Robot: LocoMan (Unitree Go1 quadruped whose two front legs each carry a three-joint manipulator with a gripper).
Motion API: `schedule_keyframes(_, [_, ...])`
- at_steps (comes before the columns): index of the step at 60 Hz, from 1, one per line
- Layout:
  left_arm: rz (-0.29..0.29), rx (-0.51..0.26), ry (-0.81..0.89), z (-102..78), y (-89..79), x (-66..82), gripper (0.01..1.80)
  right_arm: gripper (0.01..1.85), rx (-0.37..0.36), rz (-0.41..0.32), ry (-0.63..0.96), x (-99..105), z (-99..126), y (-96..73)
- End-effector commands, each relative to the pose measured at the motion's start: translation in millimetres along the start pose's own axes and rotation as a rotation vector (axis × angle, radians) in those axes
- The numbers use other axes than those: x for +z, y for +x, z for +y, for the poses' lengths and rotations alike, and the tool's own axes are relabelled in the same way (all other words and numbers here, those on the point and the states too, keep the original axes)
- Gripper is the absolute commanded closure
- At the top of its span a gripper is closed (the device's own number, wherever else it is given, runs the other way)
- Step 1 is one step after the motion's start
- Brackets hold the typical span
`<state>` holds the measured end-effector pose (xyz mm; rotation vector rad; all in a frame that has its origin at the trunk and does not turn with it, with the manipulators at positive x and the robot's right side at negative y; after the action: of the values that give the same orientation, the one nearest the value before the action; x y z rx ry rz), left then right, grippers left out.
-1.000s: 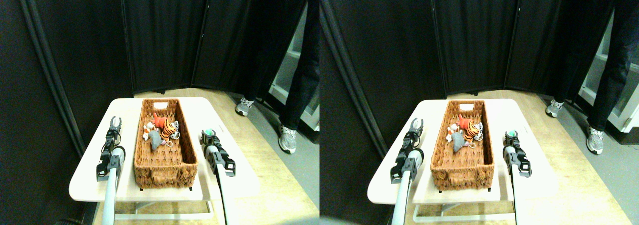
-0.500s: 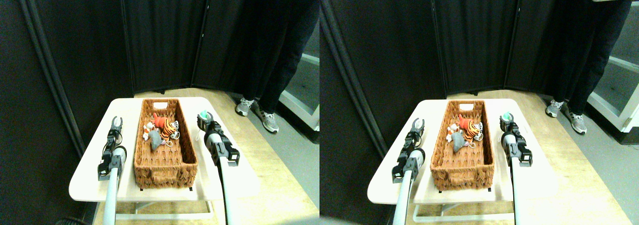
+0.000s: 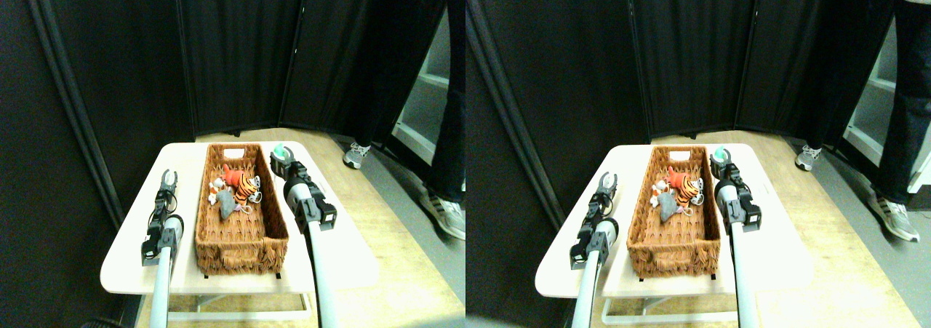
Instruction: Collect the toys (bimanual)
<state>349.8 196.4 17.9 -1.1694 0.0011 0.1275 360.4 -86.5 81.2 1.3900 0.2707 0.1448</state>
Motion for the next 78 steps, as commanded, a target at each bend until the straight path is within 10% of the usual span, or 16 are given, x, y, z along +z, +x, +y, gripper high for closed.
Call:
schedule_keyframes(1, [-0.021,-0.038,-0.016,-4.9,0.9,3.4,1.75,1.83,0.038,0.035,0.008,-12,10,0.9])
schedule_keyframes(37, [-0.045,-0.048,-0.009,-1.3,-3.1,10.5,1.75,1.85,-0.036,0.206,-0.007,-55,-6,4.5])
schedule_keyframes(49, [-0.042,-0.045,-0.008,-1.7,-2.3,11.1,1.74,0.6,-0.088,0.27,-0.051,-42,-7,4.8])
schedule_keyframes(78, [-0.033,-0.036,-0.001,-2.6,0.6,7.9,1.73,1.06,0.028,-0.022,-0.039,19,1,-6.9])
